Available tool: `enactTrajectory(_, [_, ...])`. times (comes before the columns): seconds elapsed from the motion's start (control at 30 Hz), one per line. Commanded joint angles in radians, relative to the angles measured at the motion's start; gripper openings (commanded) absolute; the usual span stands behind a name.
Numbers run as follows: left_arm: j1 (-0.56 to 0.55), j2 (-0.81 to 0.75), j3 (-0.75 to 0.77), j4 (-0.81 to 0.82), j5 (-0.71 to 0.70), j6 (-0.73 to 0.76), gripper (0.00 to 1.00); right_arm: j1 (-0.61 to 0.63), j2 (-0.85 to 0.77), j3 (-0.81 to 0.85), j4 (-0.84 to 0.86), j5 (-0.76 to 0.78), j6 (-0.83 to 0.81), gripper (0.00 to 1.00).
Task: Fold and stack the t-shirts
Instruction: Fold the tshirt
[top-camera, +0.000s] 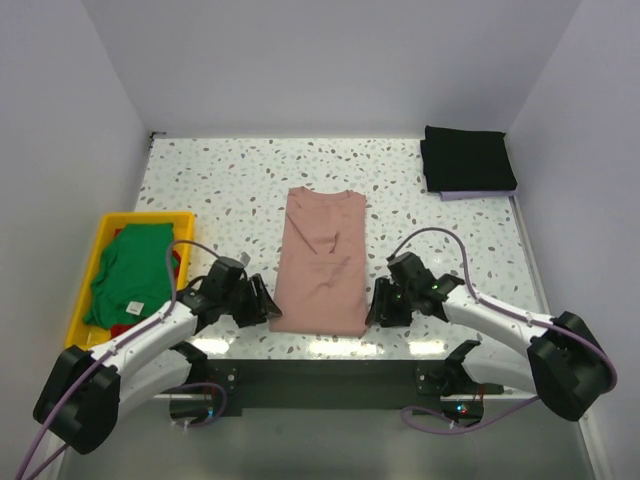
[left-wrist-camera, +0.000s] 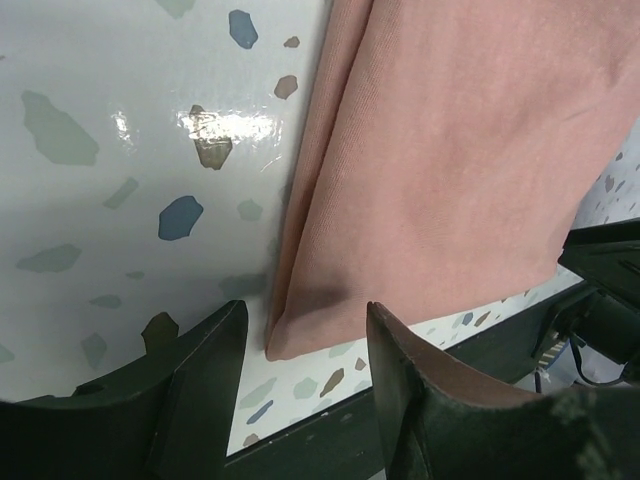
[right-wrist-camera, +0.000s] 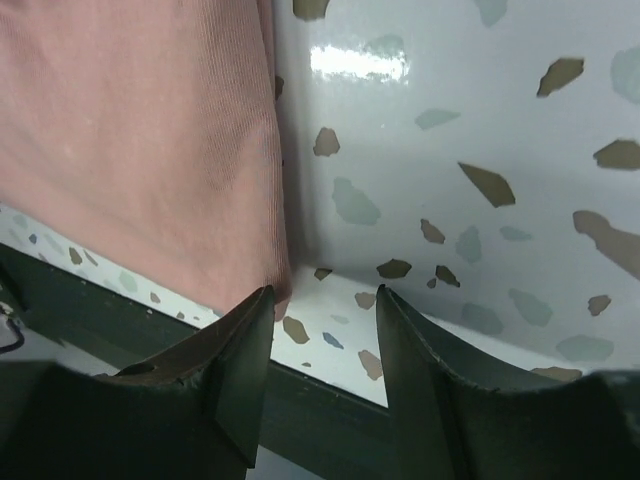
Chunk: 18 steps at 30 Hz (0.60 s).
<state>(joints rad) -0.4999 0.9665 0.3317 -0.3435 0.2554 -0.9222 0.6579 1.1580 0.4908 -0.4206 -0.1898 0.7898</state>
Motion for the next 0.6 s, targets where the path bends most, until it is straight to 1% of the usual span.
enactTrajectory(0.0, [-0.008, 0.008, -0.039, 0.000, 0.015, -0.018, 0.56, 0.009, -0.046, -0.044, 0.025, -0.056, 0.075, 0.49])
enactTrajectory(0.2, [-0.026, -0.008, -0.057, -0.023, 0.008, -0.041, 0.50, 0.032, -0.049, -0.090, 0.095, -0.106, 0.138, 0.47])
enactTrajectory(0.33, [-0.058, -0.020, -0.083, -0.031, -0.001, -0.084, 0.45, 0.062, -0.035, -0.118, 0.160, -0.120, 0.176, 0.47])
enactTrajectory(0.4, [-0.078, -0.012, -0.100, -0.022, -0.005, -0.095, 0.44, 0.075, -0.018, -0.136, 0.184, -0.122, 0.199, 0.47])
enactTrajectory(0.57, [-0.098, 0.001, -0.105, -0.003, -0.013, -0.113, 0.37, 0.088, 0.025, -0.158, 0.249, -0.120, 0.232, 0.41])
